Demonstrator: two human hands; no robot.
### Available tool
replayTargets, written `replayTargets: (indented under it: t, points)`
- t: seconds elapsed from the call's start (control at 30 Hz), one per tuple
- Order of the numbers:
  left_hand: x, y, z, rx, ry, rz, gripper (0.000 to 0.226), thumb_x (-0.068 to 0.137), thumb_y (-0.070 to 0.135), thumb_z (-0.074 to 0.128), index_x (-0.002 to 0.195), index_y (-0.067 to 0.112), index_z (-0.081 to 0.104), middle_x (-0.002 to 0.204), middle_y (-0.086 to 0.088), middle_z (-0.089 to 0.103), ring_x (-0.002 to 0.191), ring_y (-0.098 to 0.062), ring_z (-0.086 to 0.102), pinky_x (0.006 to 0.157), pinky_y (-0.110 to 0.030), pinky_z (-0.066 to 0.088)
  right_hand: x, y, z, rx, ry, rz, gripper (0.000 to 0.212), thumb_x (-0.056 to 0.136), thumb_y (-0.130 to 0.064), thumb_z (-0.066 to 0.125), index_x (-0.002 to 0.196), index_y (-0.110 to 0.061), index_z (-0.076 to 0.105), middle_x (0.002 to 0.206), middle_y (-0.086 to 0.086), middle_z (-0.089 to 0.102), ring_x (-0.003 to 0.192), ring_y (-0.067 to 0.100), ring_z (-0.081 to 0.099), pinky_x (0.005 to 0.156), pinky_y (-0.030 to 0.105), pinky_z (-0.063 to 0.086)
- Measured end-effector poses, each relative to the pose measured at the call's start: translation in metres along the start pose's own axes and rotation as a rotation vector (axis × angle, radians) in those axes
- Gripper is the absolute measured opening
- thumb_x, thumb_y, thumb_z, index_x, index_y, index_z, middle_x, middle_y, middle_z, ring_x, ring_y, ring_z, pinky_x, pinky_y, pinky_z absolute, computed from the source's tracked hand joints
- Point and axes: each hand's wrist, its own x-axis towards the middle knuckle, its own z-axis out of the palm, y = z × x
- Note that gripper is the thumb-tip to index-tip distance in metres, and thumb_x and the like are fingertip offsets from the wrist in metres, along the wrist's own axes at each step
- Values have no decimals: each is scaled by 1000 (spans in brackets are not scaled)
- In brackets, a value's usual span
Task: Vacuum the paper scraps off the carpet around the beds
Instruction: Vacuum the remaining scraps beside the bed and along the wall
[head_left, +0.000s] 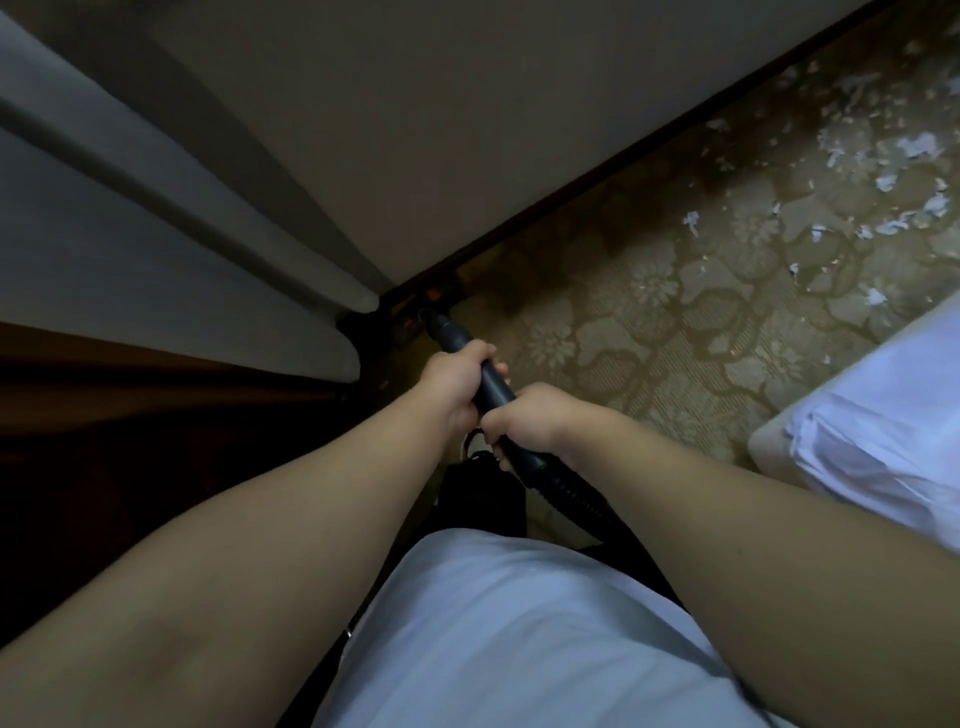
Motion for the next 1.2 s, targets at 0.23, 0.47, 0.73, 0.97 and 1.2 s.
replayTargets:
  t: [0.23,0.47,0.73,0.97,1.2]
  points:
    - [17,0,-43,-80,57,-33,21,95,18,67,112,5,66,94,-11,68,87,-24,67,82,-40,59,13,-16,30,-116,-85,28,21,83,-9,69,102,1,68,73,12,71,58,22,69,56,30,57]
    - [5,-63,-40,-224,134,-20,32,92,19,69,121,7,64,87,-9,68,82,-23,68,71,-38,58,-10,22,25,-268,-138,30,7,85,-7,66,87,-1,69,67,10,69,58,23,67,49,29,54]
    - [-41,-168,37,-304,129,7,29,92,16,67,119,4,64,83,-8,66,79,-21,67,79,-39,59,-69,120,-38,-367,-122,28,9,85,-8,68,81,0,70,50,4,64,38,16,60,45,23,48]
    - [-84,-247,110,-302,41,-33,9,96,10,61,91,8,54,70,-9,60,69,-23,59,81,-43,55,-120,202,-93,-365,-29,72,14,77,-8,72,85,3,74,72,19,75,59,30,69,62,39,59]
    - [-81,-254,107,-354,18,-45,11,94,10,63,99,8,53,69,-7,60,68,-21,60,80,-43,56,-120,206,-91,-413,-18,78,12,83,-5,70,90,4,72,70,15,75,59,25,72,61,36,61]
